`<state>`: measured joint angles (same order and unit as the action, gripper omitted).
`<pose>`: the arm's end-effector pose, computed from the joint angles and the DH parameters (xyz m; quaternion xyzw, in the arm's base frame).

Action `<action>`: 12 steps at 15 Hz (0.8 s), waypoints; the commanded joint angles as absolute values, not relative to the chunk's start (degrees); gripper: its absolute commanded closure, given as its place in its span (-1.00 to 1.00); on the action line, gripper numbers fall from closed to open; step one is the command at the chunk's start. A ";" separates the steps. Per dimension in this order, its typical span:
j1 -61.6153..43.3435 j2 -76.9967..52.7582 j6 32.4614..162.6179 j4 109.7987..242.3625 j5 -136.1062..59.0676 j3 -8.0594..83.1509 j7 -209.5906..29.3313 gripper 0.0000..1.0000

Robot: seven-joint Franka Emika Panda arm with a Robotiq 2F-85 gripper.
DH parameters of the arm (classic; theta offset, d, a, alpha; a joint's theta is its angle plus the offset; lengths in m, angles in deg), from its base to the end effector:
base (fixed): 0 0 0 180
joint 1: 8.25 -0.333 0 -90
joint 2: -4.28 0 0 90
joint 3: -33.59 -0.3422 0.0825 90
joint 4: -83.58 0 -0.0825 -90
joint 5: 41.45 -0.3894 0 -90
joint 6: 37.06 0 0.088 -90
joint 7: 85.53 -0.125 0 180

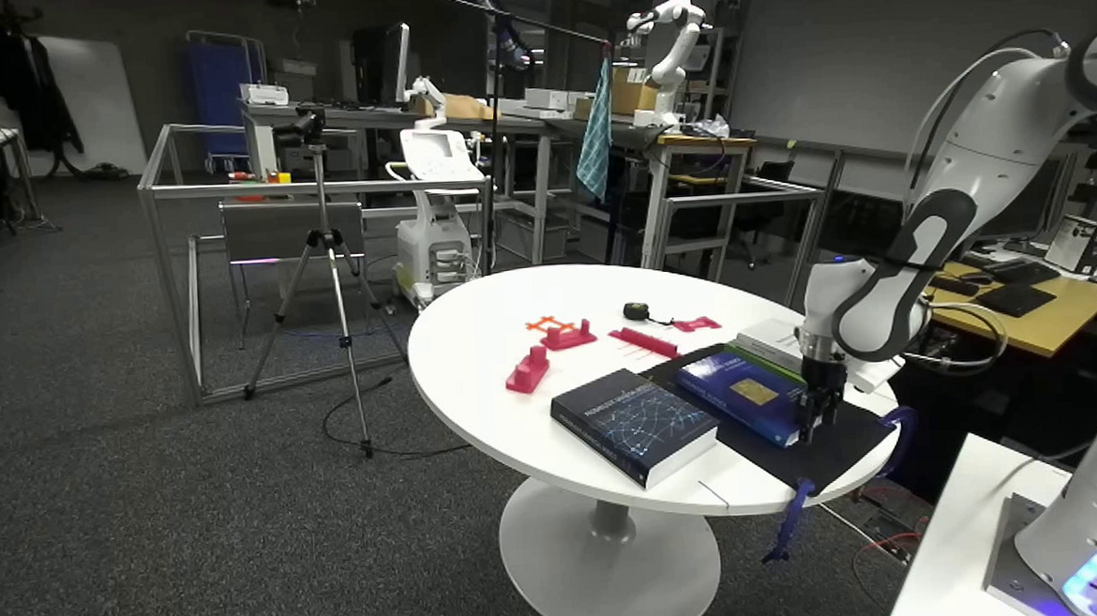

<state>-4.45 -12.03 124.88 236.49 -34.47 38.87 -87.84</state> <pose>0.3958 -0.0614 0.1363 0.9968 -0.0391 -0.0651 0.0244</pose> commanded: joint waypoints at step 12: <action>-5.03 -9.83 127.84 236.62 -34.33 39.42 -85.08 -1.00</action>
